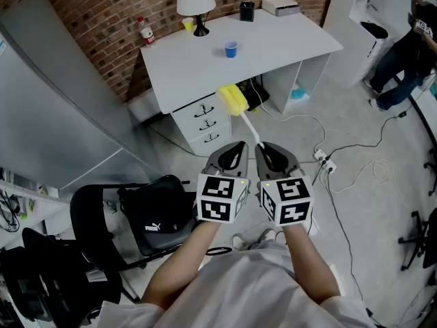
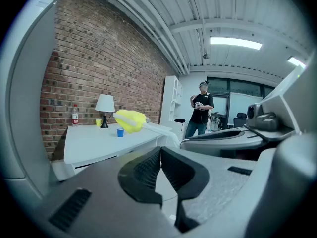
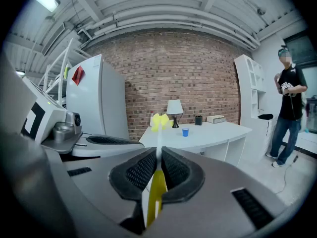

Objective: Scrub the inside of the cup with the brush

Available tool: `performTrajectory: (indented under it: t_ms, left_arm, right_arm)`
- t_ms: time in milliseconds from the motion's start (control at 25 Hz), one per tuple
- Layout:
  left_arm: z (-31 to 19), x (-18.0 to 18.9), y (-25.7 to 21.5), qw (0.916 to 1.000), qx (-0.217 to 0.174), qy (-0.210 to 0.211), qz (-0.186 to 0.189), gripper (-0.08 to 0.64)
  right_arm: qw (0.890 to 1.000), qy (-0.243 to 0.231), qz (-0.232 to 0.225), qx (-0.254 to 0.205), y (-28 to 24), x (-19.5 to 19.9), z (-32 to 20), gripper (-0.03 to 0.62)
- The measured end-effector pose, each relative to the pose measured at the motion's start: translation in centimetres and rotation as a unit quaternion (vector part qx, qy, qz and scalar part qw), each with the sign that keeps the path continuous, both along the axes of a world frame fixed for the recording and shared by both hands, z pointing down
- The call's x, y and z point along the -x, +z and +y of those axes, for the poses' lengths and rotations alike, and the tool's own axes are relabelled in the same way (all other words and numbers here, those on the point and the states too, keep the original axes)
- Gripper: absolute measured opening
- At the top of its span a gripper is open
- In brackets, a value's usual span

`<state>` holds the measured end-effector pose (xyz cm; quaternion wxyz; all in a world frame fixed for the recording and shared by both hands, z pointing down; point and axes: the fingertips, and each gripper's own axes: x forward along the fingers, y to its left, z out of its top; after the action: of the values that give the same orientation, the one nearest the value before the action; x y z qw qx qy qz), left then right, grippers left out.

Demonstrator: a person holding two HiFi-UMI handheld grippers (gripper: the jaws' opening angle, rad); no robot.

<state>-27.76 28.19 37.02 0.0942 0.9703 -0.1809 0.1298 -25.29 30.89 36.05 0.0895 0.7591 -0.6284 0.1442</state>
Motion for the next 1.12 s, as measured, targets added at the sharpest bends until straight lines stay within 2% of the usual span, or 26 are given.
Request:
performTrajectory:
  t_ms: [320, 600, 840, 1120]
  left_arm:
    - [-0.7, 0.1, 0.1, 1.0000, 0.003, 0.000, 0.004, 0.009]
    - [-1.9, -1.3, 0.4, 1.0000, 0.000, 0.000, 0.001, 0.009]
    - [-3.5, -4.4, 1.3, 1.0000, 0.001, 0.000, -0.009, 0.009]
    - [-6.7, -9.5, 1.9, 0.9998, 0.006, -0.012, -0.017, 0.009]
  right_arm:
    - [1.000, -0.001, -0.008, 0.000, 0.4, 0.1, -0.7, 0.029]
    - [1.000, 0.001, -0.009, -0.002, 0.7, -1.6, -1.7, 0.029]
    - [1.000, -0.002, -0.016, -0.001, 1.6, -4.5, -3.4, 0.029]
    - [1.000, -0.011, -0.026, 0.003, 2.4, -9.9, -6.5, 0.029]
